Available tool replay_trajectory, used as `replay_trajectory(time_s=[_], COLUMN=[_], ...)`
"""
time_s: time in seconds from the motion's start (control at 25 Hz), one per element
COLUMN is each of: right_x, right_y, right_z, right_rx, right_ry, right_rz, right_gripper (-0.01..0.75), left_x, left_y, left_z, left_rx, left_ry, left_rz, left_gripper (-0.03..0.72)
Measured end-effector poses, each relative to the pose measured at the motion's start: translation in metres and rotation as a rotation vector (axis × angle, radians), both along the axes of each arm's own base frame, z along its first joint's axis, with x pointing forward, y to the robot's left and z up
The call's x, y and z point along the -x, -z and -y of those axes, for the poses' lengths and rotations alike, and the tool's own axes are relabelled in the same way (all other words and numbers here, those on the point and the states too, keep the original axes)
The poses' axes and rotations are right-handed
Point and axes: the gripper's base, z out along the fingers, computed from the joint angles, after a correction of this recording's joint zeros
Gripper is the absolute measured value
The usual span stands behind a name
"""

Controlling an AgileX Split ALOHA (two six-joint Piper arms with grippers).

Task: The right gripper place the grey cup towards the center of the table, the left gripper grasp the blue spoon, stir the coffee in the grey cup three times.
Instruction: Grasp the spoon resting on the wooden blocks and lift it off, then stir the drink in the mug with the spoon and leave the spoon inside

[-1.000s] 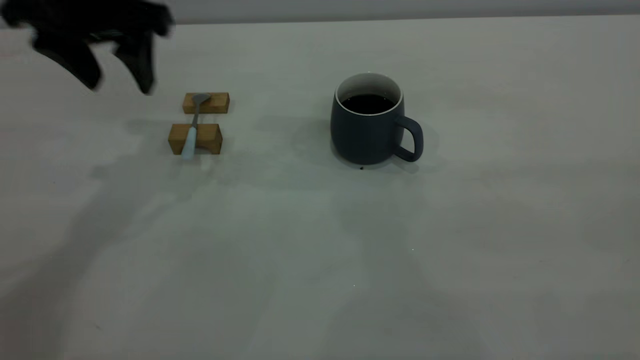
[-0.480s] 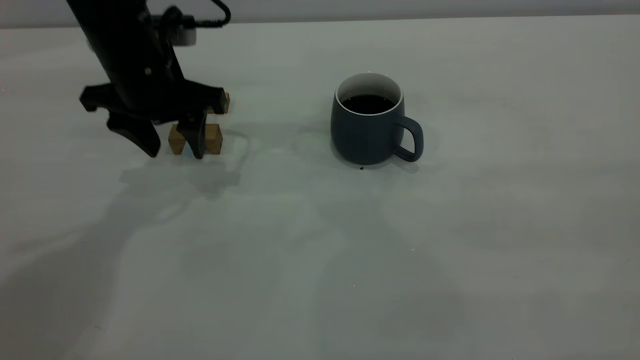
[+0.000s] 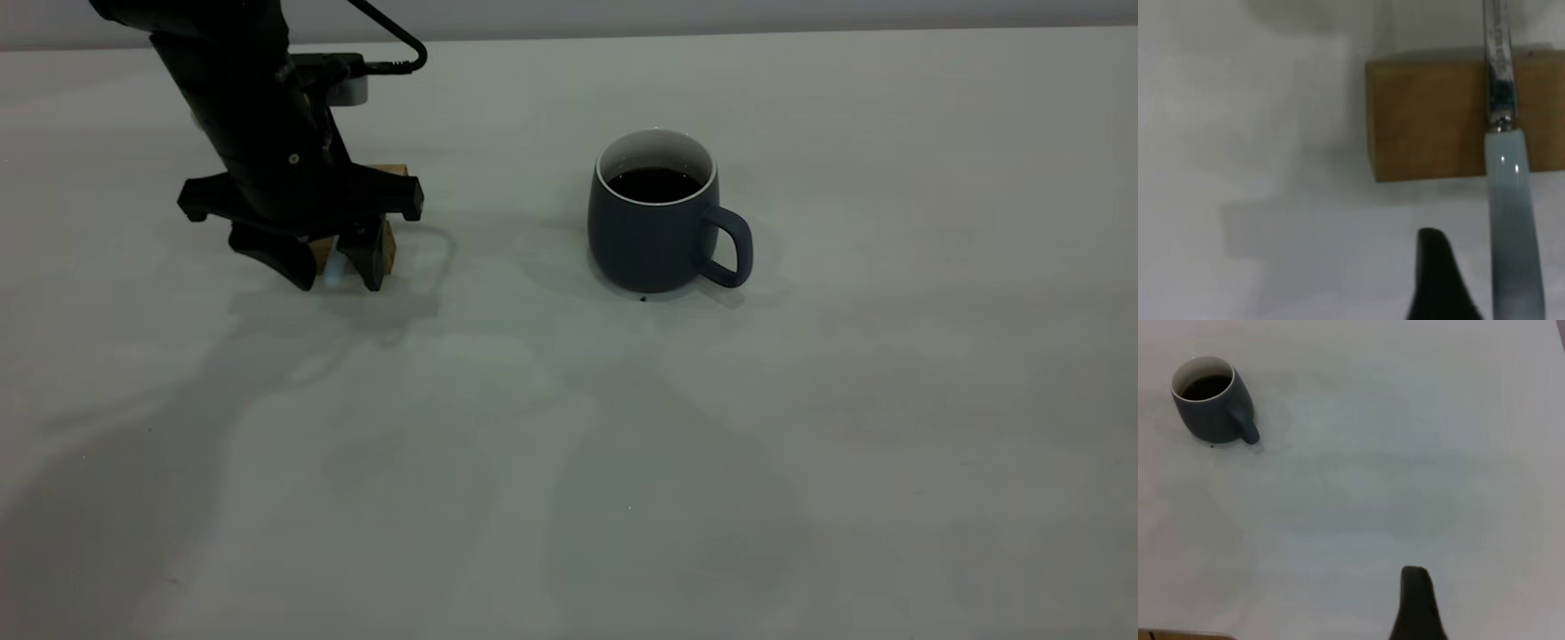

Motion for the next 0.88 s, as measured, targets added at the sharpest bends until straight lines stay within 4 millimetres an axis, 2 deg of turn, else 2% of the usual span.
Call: replay_trajectory(time_s=[0.12, 0.2, 0.36, 0.48, 0.72, 0.88], right_x=[0.000, 0.000, 0.000, 0.000, 0.000, 0.000], right_y=[0.000, 0.000, 0.000, 0.000, 0.000, 0.000], right_z=[0.000, 0.000, 0.000, 0.000, 0.000, 0.000], right_rx=[0.000, 0.000, 0.000, 0.000, 0.000, 0.000], right_ry=[0.000, 0.000, 0.000, 0.000, 0.000, 0.000], right_rz=[0.000, 0.000, 0.000, 0.000, 0.000, 0.000], right_gripper=[0.592, 0.592, 0.592, 0.592, 0.592, 0.592], left_x=[-0.001, 0.000, -0.001, -0.009, -0.036, -0.041], left_y=[-0.001, -0.001, -0.007, -0.026, -0.094, -0.129], left_z=[0.001, 0.002, 0.004, 0.007, 0.018, 0.031], left_rx=[0.010, 0.023, 0.027, 0.009, 0.000, 0.105], left_ry=[-0.014, -0.038, -0.070, -0.064, 0.018, -0.026], left_rz=[0.006, -0.008, -0.080, -0.148, -0.235, -0.308], left_gripper=[0.318, 0.172, 0.166, 0.166, 0.166, 0.166])
